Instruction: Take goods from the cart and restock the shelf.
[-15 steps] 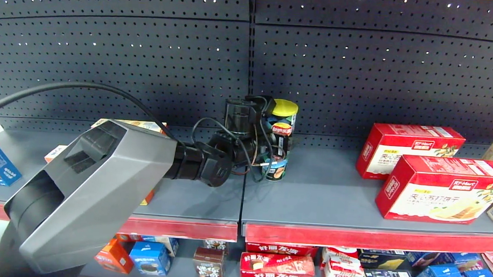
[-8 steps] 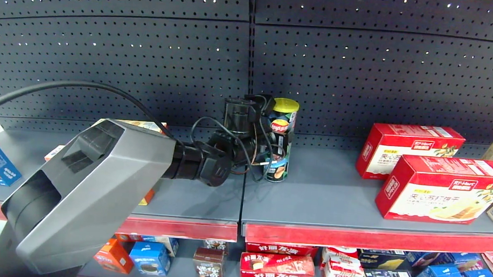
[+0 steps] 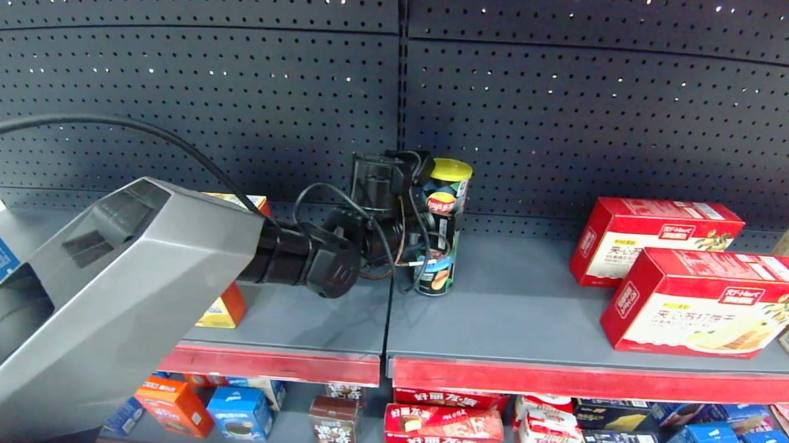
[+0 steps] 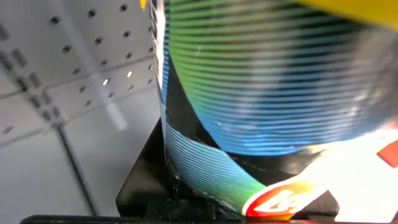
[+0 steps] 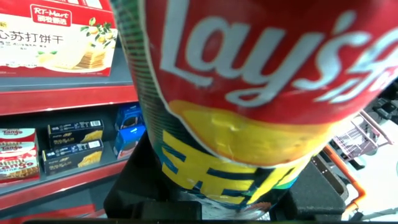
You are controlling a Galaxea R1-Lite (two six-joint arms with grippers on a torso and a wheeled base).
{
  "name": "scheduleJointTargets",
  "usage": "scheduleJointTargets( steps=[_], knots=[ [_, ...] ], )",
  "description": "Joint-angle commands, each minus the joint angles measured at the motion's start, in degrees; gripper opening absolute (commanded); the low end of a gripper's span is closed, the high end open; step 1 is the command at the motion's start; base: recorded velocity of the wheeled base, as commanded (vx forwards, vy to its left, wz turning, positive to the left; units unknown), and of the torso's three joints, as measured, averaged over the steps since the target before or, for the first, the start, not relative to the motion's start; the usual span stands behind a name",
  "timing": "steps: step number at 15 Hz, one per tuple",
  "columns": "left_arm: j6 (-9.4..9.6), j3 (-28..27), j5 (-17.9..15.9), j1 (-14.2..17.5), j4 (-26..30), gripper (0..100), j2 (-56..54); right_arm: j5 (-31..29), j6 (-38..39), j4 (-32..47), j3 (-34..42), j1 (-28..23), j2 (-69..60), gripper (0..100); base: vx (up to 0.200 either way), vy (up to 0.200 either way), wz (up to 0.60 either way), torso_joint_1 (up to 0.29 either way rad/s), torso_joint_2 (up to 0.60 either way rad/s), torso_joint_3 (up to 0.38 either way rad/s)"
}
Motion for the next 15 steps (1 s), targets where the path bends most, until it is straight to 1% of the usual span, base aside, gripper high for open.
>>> scheduleJointTargets(
  steps=[1,3,5,6,7,8,9,10,11,15],
  knots=[
    [0.07,4.08,0.09,0.01,-0.27,0,-4.95,0.01,-0.01,-0.01,0.09,0.01,-0.30,0,0.000,0.000,0.00,0.000,0.00,0.000],
    [0.07,8.21,0.18,-0.34,-0.27,0,-8.20,0.01,0.08,-0.01,0.09,0.10,-1.09,0,0.000,0.000,0.00,0.000,0.00,0.000],
    [0.07,10.14,0.44,-0.78,-0.18,0,-9.96,0.01,0.08,1.13,-0.09,0.45,-2.24,0,0.000,0.000,0.00,0.000,0.00,0.000],
    [-0.01,11.11,1.68,-1.75,-0.01,0,-11.01,0.01,0.17,2.19,-0.44,0.63,-2.94,0,0.000,0.000,0.00,0.000,0.00,0.000],
    [-0.01,11.90,2.91,-2.54,1.31,0,-12.07,0.01,0.17,2.27,-0.44,0.63,-3.47,0,0.000,0.000,0.00,0.000,0.00,0.000],
    [-0.01,12.60,3.61,-3.24,2.10,0,-13.03,0.01,0.17,2.36,-0.44,0.63,-3.91,0,0.000,0.000,0.00,0.000,0.00,0.000],
    [-0.01,12.60,3.61,-3.33,2.19,0,-13.12,0.01,0.17,2.36,-0.44,0.72,-3.91,0,0.000,0.000,0.00,0.000,0.00,0.000],
    [-0.01,14.89,4.66,-4.03,2.28,0,-15.06,0.01,0.17,2.36,-0.53,0.89,-4.08,0,0.000,0.000,0.00,0.000,0.00,0.000],
    [-0.01,15.68,4.84,-4.12,2.28,0,-15.67,0.01,0.17,2.36,-0.53,0.98,-4.26,0,0.000,0.000,0.00,0.000,0.00,0.000],
    [-0.10,21.74,5.10,-4.03,2.28,0,-19.10,0.01,0.26,2.54,-0.44,1.51,-5.84,0,0.000,0.000,0.00,0.000,0.00,0.000]
  ],
)
